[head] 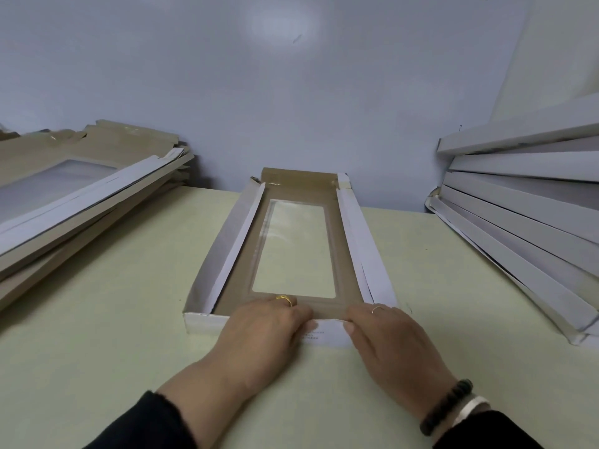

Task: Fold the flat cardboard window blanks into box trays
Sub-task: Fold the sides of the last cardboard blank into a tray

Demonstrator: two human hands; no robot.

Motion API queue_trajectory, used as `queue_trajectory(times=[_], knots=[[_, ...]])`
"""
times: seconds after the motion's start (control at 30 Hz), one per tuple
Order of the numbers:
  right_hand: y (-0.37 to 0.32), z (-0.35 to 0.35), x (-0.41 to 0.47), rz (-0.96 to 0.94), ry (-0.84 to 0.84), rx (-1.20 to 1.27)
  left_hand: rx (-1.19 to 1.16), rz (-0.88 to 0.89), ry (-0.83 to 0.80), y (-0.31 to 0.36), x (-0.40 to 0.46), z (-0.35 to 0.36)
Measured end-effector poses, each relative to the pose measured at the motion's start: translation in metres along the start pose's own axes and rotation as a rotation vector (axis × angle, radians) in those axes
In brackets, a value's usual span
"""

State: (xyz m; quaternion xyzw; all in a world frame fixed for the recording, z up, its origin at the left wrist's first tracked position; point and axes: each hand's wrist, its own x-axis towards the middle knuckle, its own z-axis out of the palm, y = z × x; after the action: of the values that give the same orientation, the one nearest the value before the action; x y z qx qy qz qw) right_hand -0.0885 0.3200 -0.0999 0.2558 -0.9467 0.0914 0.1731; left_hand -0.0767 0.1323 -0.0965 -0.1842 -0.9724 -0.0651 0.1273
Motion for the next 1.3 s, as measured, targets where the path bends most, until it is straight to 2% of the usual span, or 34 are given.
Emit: queue_trajectory(times=[0.07, 0.17, 0.23, 0.37, 0.6, 0.8, 1.1, 1.3], knots=[[0.005, -0.004, -0.001, 0.043, -0.004, 0.25, 0.001, -0.022, 0.018, -0.001, 0.001, 0.001], [0.017, -0.008, 0.002, 0.07, 0.129, 0.485, 0.018, -0.026, 0.031, 0.0, 0.0, 0.001], [0.026, -0.011, 0.005, 0.114, 0.042, 0.554, 0.02, -0.029, 0.033, 0.0, 0.0, 0.002], [0.043, -0.002, 0.006, 0.071, -0.154, 0.338, 0.018, -0.056, 0.042, 0.001, -0.002, 0.002], [0.04, -0.011, 0.006, -0.071, -0.048, 0.304, 0.011, -0.058, 0.032, 0.0, -0.004, 0.003], [0.041, -0.01, 0.001, -0.099, 0.061, 0.26, 0.025, -0.059, 0.022, 0.002, -0.004, 0.002], [0.025, -0.014, -0.005, -0.119, 0.094, 0.163, 0.031, -0.055, 0.03, 0.002, -0.006, 0.002], [0.02, -0.011, -0.006, -0.172, 0.063, 0.009, -0.017, -0.005, 0.069, -0.001, -0.01, 0.002]])
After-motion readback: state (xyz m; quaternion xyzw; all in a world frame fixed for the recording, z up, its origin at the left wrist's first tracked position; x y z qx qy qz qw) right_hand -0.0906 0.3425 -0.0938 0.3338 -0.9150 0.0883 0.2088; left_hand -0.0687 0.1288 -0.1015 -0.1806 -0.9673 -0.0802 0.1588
